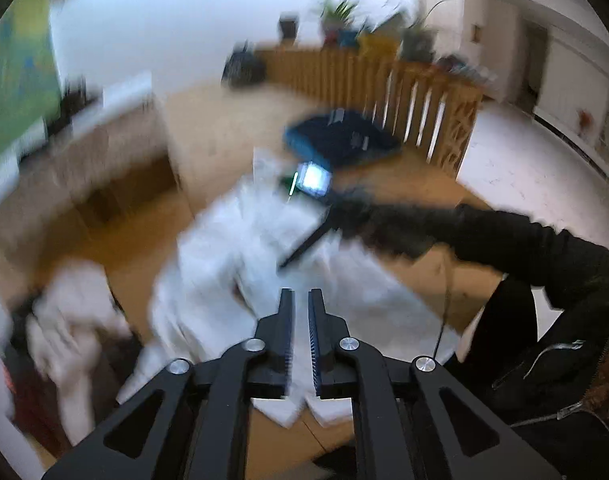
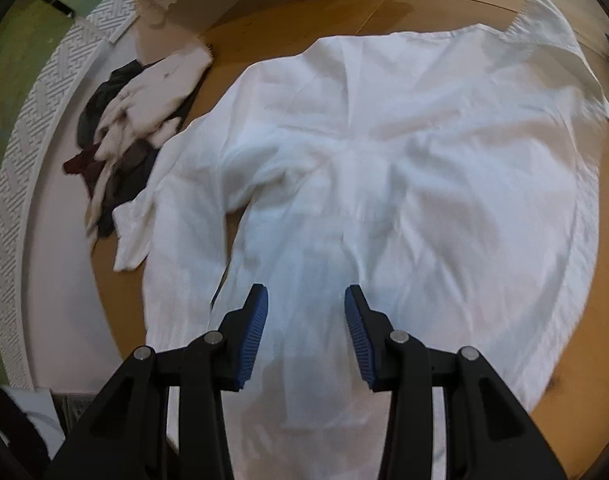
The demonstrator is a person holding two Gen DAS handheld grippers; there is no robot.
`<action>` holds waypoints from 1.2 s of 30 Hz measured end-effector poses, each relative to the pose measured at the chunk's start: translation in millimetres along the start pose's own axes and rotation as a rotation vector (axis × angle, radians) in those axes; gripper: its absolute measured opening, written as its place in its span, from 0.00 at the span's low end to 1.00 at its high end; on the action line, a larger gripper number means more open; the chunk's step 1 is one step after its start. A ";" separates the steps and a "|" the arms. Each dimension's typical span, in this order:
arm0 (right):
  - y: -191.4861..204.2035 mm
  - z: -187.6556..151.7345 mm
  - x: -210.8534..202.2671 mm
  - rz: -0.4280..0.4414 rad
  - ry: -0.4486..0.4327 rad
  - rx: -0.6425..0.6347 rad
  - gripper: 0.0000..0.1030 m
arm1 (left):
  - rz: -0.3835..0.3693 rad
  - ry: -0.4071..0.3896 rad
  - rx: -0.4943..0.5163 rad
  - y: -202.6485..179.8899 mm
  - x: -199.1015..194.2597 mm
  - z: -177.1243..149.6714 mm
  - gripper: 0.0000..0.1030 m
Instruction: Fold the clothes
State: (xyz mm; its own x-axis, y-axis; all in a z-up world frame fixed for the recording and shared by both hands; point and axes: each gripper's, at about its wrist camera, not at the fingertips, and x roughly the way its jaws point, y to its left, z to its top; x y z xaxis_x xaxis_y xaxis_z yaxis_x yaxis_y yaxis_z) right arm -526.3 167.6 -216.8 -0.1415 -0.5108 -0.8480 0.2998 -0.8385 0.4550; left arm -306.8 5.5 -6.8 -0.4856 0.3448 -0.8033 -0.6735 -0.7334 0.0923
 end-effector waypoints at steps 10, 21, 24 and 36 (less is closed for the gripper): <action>19.7 -62.6 -1.8 -0.056 0.060 -0.084 0.39 | 0.076 0.350 0.200 -56.4 160.8 -75.1 0.33; 6.7 -66.8 10.9 -0.143 0.122 -0.075 0.39 | 0.132 0.374 0.164 -45.6 197.3 -72.5 0.39; 9.3 -67.2 11.3 -0.163 0.130 -0.090 0.39 | 0.082 0.361 0.093 -31.5 189.9 -71.8 0.21; 14.1 -54.0 7.2 -0.173 0.131 -0.073 0.39 | 0.010 0.033 -0.128 29.9 77.7 -38.5 0.02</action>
State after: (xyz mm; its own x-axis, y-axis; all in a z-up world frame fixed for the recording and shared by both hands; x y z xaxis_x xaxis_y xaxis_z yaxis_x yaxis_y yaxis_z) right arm -472.1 162.4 -231.2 -0.0745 -0.3278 -0.9418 0.3496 -0.8931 0.2832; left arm -343.3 -12.2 -89.1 -0.4723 0.3192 -0.8216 -0.5910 -0.8062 0.0265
